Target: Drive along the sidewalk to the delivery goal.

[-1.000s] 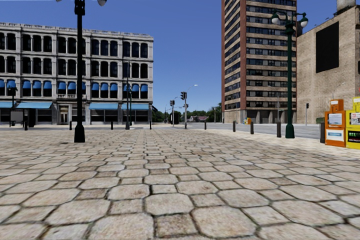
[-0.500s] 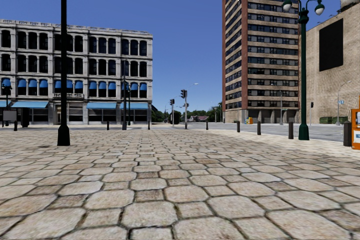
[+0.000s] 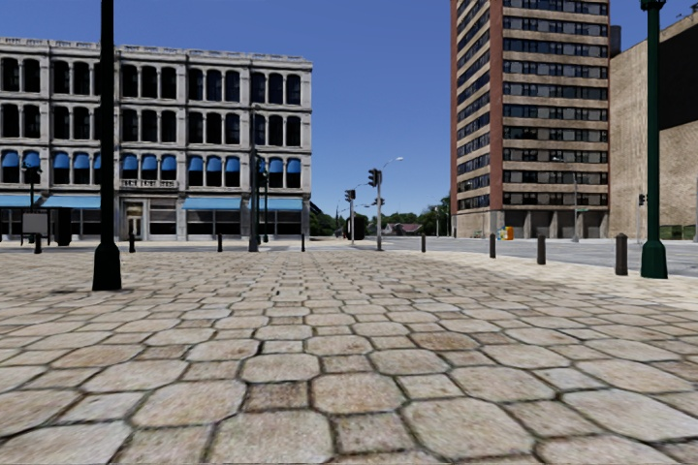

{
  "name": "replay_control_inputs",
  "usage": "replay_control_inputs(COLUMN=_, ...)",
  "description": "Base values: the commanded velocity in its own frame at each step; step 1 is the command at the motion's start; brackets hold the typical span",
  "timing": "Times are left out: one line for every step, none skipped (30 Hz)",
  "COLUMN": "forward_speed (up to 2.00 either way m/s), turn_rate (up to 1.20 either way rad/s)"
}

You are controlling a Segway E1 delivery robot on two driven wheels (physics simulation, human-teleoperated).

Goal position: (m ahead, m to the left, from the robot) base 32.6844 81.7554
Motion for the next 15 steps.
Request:
replay_control_inputs(forward_speed=2.0, turn_rate=0.0)
replay_control_inputs(forward_speed=2.0, turn_rate=0.0)
replay_control_inputs(forward_speed=2.0, turn_rate=0.0)
replay_control_inputs(forward_speed=2.0, turn_rate=0.0)
replay_control_inputs(forward_speed=2.0, turn_rate=0.0)
replay_control_inputs(forward_speed=2.0, turn_rate=0.0)
replay_control_inputs(forward_speed=2.0, turn_rate=0.0)
replay_control_inputs(forward_speed=2.0, turn_rate=0.0)
replay_control_inputs(forward_speed=2.0, turn_rate=0.0)
replay_control_inputs(forward_speed=2.0, turn_rate=0.0)
replay_control_inputs(forward_speed=2.0, turn_rate=0.0)
replay_control_inputs(forward_speed=2.0, turn_rate=0.0)
replay_control_inputs(forward_speed=2.0, turn_rate=0.17)
replay_control_inputs(forward_speed=2.0, turn_rate=0.64)
replay_control_inputs(forward_speed=2.0, turn_rate=1.2)
